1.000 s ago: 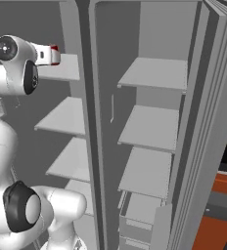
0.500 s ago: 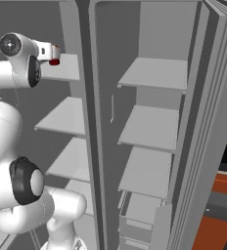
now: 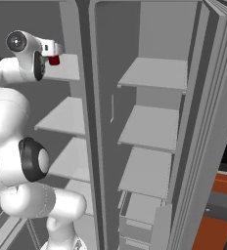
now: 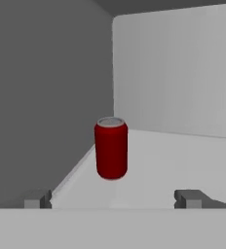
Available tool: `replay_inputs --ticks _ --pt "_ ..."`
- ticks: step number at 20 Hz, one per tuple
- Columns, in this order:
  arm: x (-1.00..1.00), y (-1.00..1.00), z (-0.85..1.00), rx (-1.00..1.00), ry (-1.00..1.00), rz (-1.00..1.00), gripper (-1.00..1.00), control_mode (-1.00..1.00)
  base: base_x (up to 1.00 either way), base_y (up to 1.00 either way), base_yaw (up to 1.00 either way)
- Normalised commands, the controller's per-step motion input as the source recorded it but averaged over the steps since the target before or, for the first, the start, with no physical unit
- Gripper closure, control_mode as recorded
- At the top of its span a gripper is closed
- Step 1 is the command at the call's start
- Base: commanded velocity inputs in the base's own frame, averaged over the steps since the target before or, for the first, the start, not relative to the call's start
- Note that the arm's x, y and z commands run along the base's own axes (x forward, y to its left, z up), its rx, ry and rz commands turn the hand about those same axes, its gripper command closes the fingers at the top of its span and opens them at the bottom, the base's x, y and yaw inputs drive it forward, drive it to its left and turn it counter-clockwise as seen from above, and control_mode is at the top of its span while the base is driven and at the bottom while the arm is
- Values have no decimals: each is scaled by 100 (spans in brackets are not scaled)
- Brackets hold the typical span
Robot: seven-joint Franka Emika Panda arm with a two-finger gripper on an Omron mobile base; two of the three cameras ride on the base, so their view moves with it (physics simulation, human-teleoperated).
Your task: Open the fridge, grab two sodas, and place both sodas inside the bowl with ice on the dining counter.
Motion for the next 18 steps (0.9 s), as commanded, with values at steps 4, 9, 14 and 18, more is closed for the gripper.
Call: replay_inputs --ticks 4,9,14,18 --pt "44 3 0 0 0 0 -100 -100 0 0 0" --pt "40 7 0 0 0 0 -100 -100 0 0 0" --pt "37 13 0 0 1 0 -100 -100 0 0 0" --pt "33 17 0 0 4 0 -100 -100 0 0 0"
